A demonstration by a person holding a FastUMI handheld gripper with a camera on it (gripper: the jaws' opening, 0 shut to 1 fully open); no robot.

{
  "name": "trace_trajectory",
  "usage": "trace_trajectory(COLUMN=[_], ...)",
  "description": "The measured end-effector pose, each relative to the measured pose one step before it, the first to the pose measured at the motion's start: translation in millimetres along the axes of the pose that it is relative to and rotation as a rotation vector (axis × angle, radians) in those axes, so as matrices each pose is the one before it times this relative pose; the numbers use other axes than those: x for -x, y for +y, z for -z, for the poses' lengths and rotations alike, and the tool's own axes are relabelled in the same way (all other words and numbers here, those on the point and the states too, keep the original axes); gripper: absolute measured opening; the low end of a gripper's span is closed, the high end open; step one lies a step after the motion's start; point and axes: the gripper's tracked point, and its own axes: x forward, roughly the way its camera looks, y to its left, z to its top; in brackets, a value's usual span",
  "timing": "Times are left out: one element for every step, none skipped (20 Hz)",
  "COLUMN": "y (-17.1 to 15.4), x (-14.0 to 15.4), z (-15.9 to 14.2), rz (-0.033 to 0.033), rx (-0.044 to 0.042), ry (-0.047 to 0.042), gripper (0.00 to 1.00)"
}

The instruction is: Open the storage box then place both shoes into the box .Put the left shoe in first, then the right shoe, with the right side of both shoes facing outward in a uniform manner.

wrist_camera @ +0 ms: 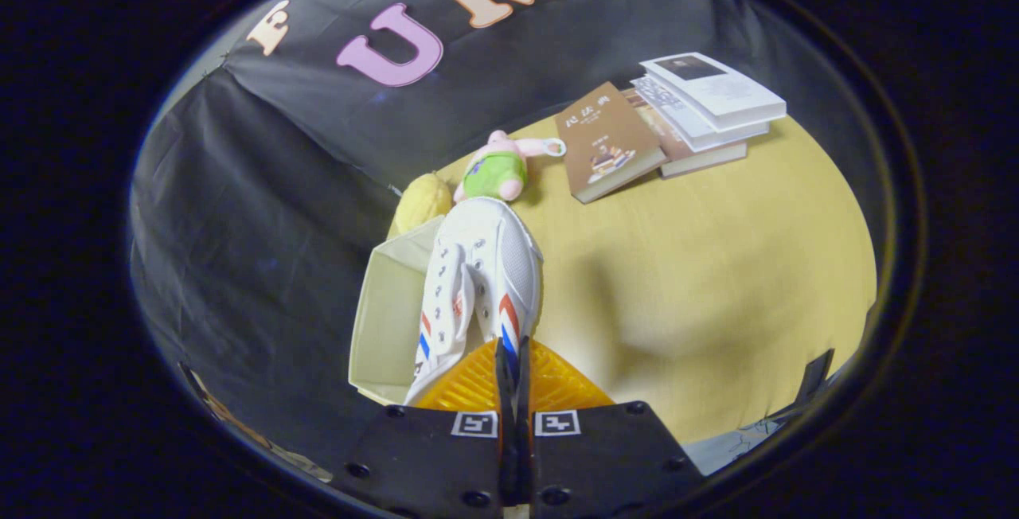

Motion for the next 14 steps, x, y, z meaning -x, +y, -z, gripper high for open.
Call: trace_trajectory(y=[12.36,13.32,10.85,12.9,10.21,8.84,7.65,6.64,5.66,5.5,3.77,3.98,3.49,2.28], x=[-2.97,-3.63,-5.83,-5.89,-5.46,-6.16,-7.45,-6.44,-7.64,-9.27,-7.22,-7.21,-6.44,-5.13], z=[0.72,1.69,0.21,2.96,2.78,3.39,2.14,3.54,2.25,-0.7,2.89,3.25,2.54,1.52], rz=[-0.00837,-0.01163,-0.00557,-0.00917,-0.00539,-0.0048,-0.00192,0.00081,0.00313,0.00357,0.00336,0.00083,0.00149,0.00625], rx=[0.00917,0.00808,0.00629,0.00867,0.0023,0.0026,-0.00333,-0.00345,-0.00423,-0.00093,-0.00391,-0.0058,-0.00595,-0.00282], ry=[0.00197,-0.00282,-0.00357,0.00508,0.00089,0.00417,0.00054,0.00419,0.00176,0.00363,0.00539,0.00434,0.00572,0.00019], gripper=[0.03,0.03,0.03,0.03,0.03,0.03,0.03,0.03,0.03,0.04,0.04,0.04,0.04,0.04])
